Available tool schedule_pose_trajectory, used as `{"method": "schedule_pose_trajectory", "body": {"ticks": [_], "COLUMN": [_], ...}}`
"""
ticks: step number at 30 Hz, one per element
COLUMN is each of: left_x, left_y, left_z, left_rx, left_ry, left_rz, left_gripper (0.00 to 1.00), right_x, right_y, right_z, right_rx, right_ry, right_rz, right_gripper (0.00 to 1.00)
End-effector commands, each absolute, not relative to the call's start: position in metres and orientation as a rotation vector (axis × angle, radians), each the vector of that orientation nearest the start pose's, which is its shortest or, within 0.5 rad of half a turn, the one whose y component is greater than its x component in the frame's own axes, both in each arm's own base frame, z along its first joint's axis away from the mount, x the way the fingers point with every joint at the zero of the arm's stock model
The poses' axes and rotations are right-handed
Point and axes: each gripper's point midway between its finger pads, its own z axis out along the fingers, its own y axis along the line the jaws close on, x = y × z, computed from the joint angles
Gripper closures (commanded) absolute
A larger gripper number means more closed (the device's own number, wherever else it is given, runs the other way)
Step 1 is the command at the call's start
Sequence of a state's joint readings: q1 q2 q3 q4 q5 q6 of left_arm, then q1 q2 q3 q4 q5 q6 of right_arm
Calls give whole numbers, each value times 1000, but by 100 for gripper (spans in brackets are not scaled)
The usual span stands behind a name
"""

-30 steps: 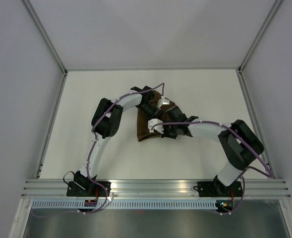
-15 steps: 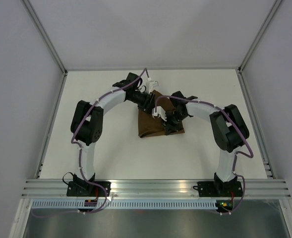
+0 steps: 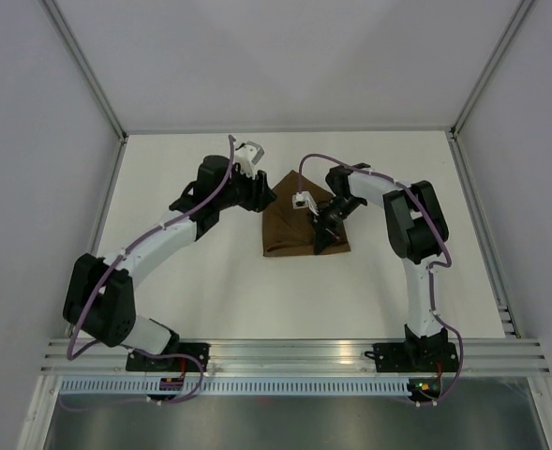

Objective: Fold the napkin, place the utensils inside, and roll it up
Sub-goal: Roll the napkin at the center of the board.

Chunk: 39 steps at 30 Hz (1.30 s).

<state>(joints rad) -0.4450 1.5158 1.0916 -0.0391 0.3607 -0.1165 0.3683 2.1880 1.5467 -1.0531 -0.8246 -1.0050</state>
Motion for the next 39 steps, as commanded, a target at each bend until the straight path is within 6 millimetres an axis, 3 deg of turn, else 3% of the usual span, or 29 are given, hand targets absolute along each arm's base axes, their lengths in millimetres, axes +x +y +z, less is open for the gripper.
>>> {"method": "schedule_pose_trajectory", "body": {"ticks": [1, 2, 4, 5, 7, 8, 10, 14, 16, 17, 19, 20, 25, 31, 39], "left_x": [382, 371, 363, 351, 342, 331, 324, 297, 293, 286, 281, 274, 267, 268, 286], "left_y": [-245, -256, -255, -268, -270, -282, -287, -320, -328, -338, -349, -356, -371, -375, -369], "left_z": [218, 218, 217, 215, 208, 205, 191, 165, 153, 137, 129, 116, 96, 71, 47], "left_rx": [536, 566, 626, 670, 724, 770, 833, 1005, 1081, 1145, 1217, 1268, 1385, 1476, 1502], "left_ry": [1785, 1759, 1685, 1658, 1617, 1598, 1587, 1544, 1524, 1523, 1491, 1491, 1455, 1451, 1483], "left_rz": [-465, -459, -347, -340, -258, -260, -213, -155, -90, -73, -43, -38, -14, 19, 97], "left_gripper": [48, 47, 46, 46, 45, 45, 44, 43, 43, 43, 43, 43, 42, 41, 41], "right_x": [285, 284, 289, 288, 292, 292, 293, 294, 295, 295, 298, 298, 300, 302, 300], "right_y": [206, 204, 205, 204, 203, 202, 201, 200, 200, 200, 199, 199, 200, 199, 196], "right_z": [-11, -11, -13, -12, -13, -14, -17, -19, -20, -20, -22, -23, -27, -30, -34], "right_rx": [-1742, -1732, -1721, -1711, -1691, -1693, -1695, -1670, -1667, -1657, -1646, -1647, -1623, -1608, -1613], "right_ry": [2264, 2285, 2293, 2304, 2328, 2336, 2348, 2384, 2395, 2408, 2425, 2432, 2474, 2508, 2531], "right_rz": [1238, 1257, 1269, 1289, 1284, 1278, 1273, 1280, 1285, 1288, 1280, 1283, 1289, 1281, 1287], "right_gripper": [83, 83, 83, 83, 83, 83, 83, 83, 83, 83, 83, 83, 83, 84, 84]}}
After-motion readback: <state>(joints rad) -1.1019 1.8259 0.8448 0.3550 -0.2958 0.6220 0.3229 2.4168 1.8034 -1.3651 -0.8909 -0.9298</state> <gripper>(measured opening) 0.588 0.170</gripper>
